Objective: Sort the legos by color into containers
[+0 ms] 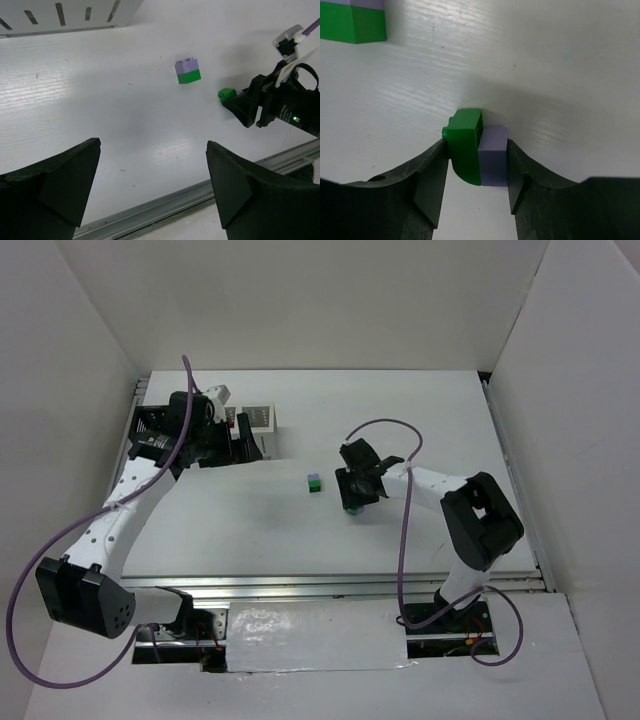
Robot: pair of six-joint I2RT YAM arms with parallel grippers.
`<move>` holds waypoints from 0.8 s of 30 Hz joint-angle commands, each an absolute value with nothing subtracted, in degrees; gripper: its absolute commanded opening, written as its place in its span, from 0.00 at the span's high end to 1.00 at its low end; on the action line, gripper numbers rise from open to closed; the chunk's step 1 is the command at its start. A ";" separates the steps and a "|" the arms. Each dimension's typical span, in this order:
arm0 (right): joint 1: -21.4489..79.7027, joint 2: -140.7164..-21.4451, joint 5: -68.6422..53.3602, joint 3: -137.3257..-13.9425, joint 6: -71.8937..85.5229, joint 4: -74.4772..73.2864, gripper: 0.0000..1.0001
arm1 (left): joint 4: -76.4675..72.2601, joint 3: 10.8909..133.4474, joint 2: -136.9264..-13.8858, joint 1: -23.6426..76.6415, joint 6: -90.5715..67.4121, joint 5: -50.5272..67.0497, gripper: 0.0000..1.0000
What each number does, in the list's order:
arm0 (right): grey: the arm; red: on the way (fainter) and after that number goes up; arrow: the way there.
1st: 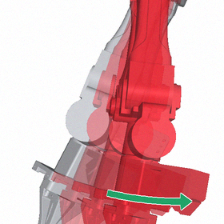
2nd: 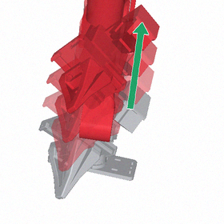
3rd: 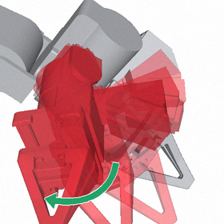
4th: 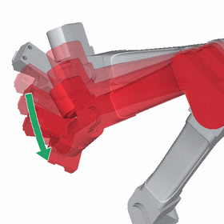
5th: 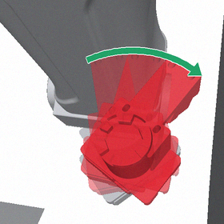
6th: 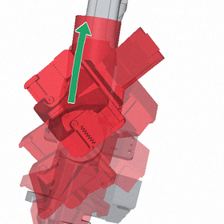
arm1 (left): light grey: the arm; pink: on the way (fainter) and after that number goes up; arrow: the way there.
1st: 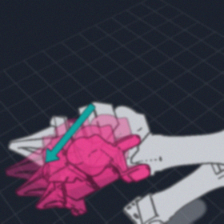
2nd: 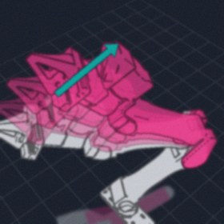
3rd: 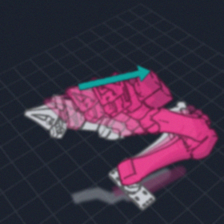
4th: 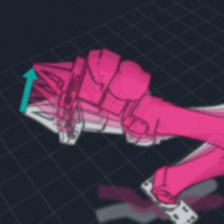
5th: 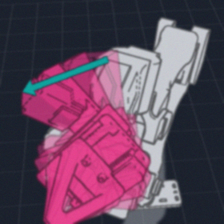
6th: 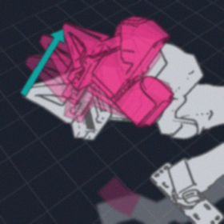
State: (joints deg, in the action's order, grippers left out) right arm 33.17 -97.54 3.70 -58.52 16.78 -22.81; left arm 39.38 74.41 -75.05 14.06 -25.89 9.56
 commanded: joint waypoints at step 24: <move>45.00 -64.51 -8.53 -55.54 20.39 -9.32 0.96 | 8.00 65.48 -76.90 26.19 -59.15 40.78 0.06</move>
State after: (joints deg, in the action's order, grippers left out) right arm 44.75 -65.21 -8.21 -52.51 19.70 -11.51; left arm 13.08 65.45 -76.12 25.08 -55.72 38.92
